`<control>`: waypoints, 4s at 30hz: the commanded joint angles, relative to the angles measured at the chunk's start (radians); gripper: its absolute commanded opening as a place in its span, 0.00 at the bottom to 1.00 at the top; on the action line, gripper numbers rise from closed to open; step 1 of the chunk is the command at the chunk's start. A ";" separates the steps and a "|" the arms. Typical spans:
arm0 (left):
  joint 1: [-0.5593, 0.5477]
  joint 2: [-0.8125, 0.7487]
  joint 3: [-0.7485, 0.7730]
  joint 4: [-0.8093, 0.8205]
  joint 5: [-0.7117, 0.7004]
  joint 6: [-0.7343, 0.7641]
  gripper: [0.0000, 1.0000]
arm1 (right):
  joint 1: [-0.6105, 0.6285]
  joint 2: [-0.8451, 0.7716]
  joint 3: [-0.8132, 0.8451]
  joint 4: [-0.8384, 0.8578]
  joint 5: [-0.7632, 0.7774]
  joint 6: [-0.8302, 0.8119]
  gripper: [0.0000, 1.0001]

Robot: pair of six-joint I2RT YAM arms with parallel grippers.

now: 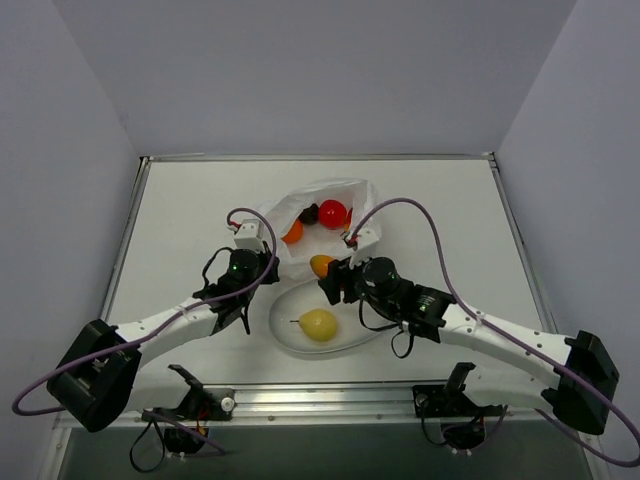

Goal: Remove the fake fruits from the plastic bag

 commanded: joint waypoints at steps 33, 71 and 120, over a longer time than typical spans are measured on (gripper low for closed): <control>0.000 -0.036 -0.040 0.043 -0.072 -0.067 0.02 | -0.079 0.573 0.453 0.120 0.246 0.001 0.13; -0.001 -0.088 -0.070 0.068 -0.092 -0.079 0.02 | -0.127 0.965 0.655 0.392 0.383 0.256 0.39; -0.001 -0.070 -0.058 0.103 -0.089 -0.055 0.02 | -0.121 0.368 0.293 -0.165 -0.162 0.057 0.77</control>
